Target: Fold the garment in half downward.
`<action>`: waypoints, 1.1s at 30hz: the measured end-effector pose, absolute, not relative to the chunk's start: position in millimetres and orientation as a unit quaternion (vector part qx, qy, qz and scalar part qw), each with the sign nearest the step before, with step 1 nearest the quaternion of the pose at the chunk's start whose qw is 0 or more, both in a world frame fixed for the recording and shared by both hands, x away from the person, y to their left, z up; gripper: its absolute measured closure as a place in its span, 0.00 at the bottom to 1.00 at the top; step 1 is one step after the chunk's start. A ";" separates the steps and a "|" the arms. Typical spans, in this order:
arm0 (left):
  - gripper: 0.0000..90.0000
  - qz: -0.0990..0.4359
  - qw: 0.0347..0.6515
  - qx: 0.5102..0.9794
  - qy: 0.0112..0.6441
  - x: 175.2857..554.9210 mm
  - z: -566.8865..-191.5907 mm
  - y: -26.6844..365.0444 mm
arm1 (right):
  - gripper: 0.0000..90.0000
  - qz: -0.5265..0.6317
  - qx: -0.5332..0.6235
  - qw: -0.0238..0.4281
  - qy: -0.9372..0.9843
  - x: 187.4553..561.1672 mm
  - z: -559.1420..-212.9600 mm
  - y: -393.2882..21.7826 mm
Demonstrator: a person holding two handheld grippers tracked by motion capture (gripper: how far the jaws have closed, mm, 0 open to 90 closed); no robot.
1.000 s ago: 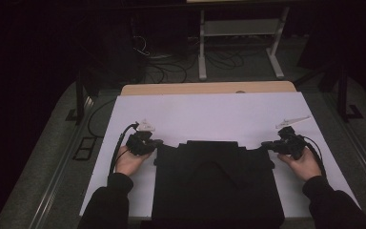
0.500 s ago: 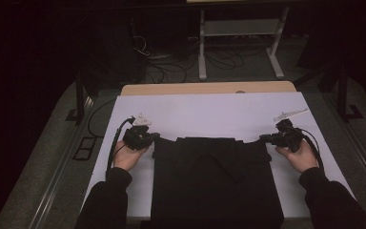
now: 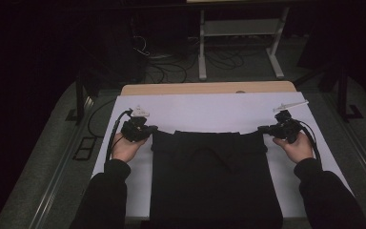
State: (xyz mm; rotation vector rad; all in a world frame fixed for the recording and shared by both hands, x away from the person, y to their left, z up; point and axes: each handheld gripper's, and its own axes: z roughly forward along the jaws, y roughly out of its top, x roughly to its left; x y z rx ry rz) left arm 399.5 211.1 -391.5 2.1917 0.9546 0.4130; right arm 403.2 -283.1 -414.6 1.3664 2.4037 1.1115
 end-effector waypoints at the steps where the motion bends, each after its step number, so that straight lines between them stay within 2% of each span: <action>1: 0.99 0.161 0.350 0.845 0.370 400.8 -390.3 210.3 | 0.98 0.373 0.458 0.082 0.803 404.5 -413.5 -283.2; 33: 0.98 0.193 0.330 0.840 0.385 449.1 -354.9 199.9 | 0.98 0.372 0.465 0.128 0.793 445.6 -375.7 -279.1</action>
